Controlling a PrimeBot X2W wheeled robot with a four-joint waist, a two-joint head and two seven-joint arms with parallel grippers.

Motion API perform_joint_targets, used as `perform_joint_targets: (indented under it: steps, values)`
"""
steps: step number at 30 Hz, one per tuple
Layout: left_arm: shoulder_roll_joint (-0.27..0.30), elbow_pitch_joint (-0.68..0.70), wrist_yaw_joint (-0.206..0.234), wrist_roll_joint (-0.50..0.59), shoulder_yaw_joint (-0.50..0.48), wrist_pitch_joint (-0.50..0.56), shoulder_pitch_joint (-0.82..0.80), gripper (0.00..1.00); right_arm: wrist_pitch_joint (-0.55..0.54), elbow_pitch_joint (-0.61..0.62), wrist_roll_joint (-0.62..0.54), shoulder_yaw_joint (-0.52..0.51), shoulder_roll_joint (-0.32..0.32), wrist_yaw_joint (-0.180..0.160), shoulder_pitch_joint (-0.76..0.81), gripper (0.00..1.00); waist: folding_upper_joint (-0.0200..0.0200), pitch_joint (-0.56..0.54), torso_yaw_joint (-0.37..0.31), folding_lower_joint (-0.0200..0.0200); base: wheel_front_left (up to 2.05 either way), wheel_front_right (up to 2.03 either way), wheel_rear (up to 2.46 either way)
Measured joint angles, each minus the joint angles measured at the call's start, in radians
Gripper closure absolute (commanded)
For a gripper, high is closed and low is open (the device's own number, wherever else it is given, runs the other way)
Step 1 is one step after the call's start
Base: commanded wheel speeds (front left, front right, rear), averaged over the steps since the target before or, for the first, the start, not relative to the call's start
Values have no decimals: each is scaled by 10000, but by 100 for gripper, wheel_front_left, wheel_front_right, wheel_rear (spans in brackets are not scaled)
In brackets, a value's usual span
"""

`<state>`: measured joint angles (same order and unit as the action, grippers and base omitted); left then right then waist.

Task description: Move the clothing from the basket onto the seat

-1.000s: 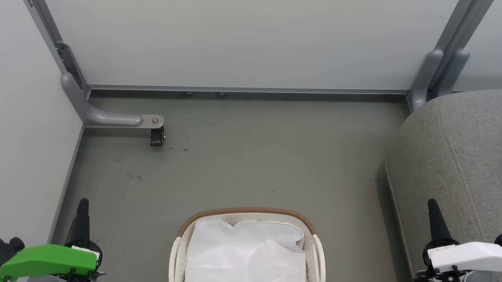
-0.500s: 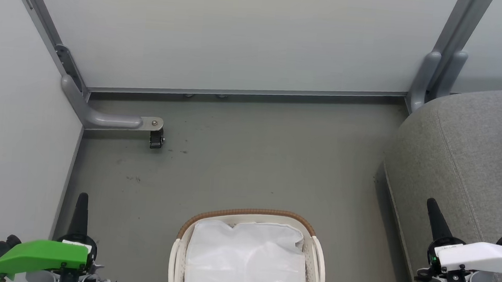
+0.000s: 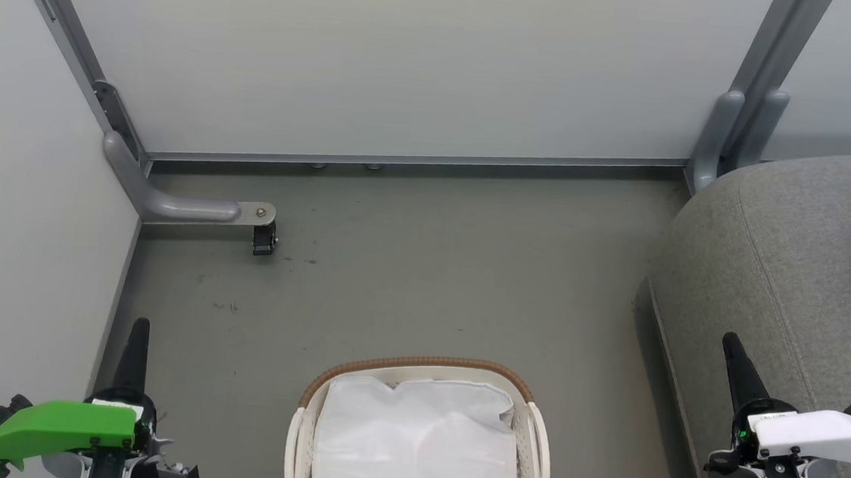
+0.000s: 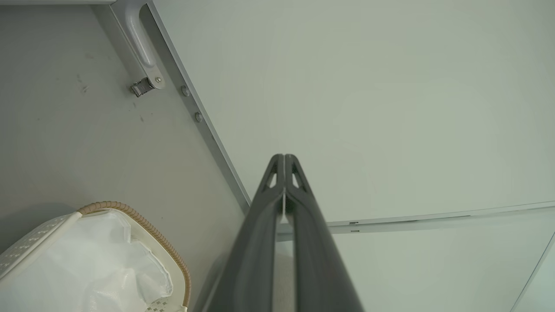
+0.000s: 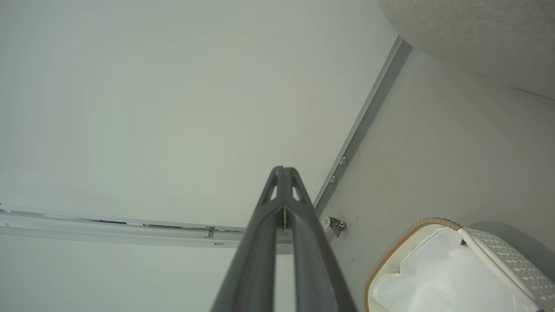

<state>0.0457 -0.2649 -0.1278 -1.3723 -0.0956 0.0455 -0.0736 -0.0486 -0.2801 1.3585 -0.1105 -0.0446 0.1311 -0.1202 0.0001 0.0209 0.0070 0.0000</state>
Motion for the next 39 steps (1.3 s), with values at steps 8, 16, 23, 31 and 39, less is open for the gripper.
perform_joint_targets:
  steps: [8, 16, 23, 31, 39]
  values:
    - [6, 46, 0, -614, -35, 180, -88, 100, -173, 88, 640, -6, -8, -4, 18, 100, 0, -42, -17, 0, 0, 0, 0]
    - [8, 81, 0, -1172, -75, 341, -117, 100, -313, 159, 1231, -12, -12, -4, 25, 100, 0, -82, -32, 0, 0, 0, 0]
    - [12, 119, 0, -1618, -109, 481, -200, 100, -474, 232, 1720, -17, -17, -4, 41, 100, 0, -117, -46, 0, 0, 0, 0]
    - [13, 167, -2, -2125, -148, 604, -256, 100, -585, 313, 2255, -21, -23, -4, 58, 100, 0, -159, -63, 0, 0, 0, 0]
    - [15, 190, -8, -2393, -171, 681, -291, 100, -667, 343, 2527, -27, -27, -4, 63, 100, 0, -179, -71, 0, 0, 0, 0]
